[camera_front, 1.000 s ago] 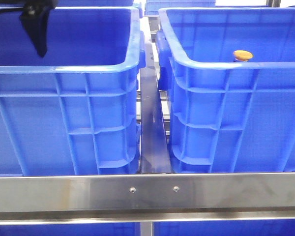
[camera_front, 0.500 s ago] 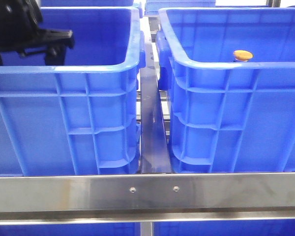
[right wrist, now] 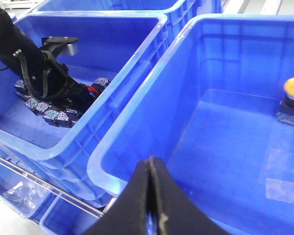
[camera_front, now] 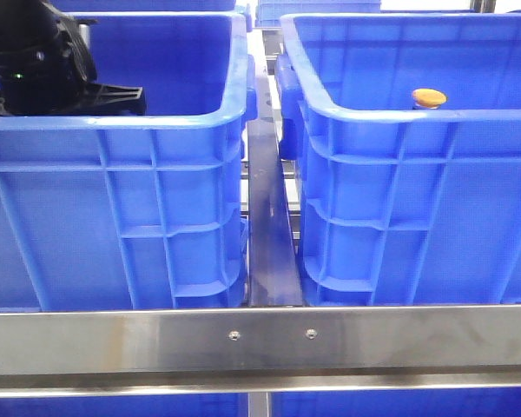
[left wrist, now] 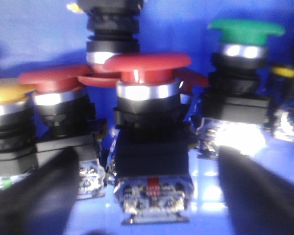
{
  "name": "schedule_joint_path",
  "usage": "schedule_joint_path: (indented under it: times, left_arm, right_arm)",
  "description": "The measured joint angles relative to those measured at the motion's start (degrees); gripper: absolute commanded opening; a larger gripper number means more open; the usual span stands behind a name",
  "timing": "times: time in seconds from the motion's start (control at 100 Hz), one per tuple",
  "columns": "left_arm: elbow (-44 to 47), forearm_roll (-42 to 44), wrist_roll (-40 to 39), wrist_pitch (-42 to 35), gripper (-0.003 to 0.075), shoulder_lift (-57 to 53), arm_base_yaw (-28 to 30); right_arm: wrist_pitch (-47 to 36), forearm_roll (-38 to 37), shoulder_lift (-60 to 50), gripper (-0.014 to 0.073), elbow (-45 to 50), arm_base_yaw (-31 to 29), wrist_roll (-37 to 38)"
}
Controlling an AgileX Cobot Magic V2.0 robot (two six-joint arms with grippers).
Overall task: Pick red and yellow buttons and place in box
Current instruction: 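Grasp the red button with the left gripper and lift it, then grasp the red button cap with the right gripper from the left gripper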
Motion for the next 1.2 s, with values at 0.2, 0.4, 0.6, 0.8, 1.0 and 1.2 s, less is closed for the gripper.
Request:
schedule_joint_path:
  times: [0.2, 0.4, 0.6, 0.8, 1.0, 1.2]
  left_arm:
    - [0.0, -0.1, 0.7, 0.0, 0.0108, 0.0, 0.0]
    - [0.0, -0.5, 4.5, 2.0, 0.0041, -1.2, 0.0]
    - [0.0, -7.0, 17.5, 3.6, 0.004, -8.1, 0.0]
    - [0.0, -22.5, 40.8, 7.6, 0.004, -15.1, 0.0]
    - [0.0, -39.7, 58.0, 16.0, 0.004, -18.3, 0.0]
    - [0.0, -50.7, 64.5, 20.5, 0.004, -18.6, -0.3]
  right_arm:
    - [0.0, 0.0, 0.0, -0.0064, 0.0, 0.0, 0.0]
    - [0.0, 0.0, 0.0, -0.0064, 0.0, 0.0, 0.0]
    - [0.0, 0.0, 0.0, -0.0064, 0.0, 0.0, 0.0]
    - [0.0, 0.0, 0.0, -0.0064, 0.0, 0.0, 0.0]
    - [0.0, 0.0, 0.0, -0.0064, 0.0, 0.0, 0.2]
    - [0.0, 0.0, 0.0, -0.0064, 0.0, 0.0, 0.2]
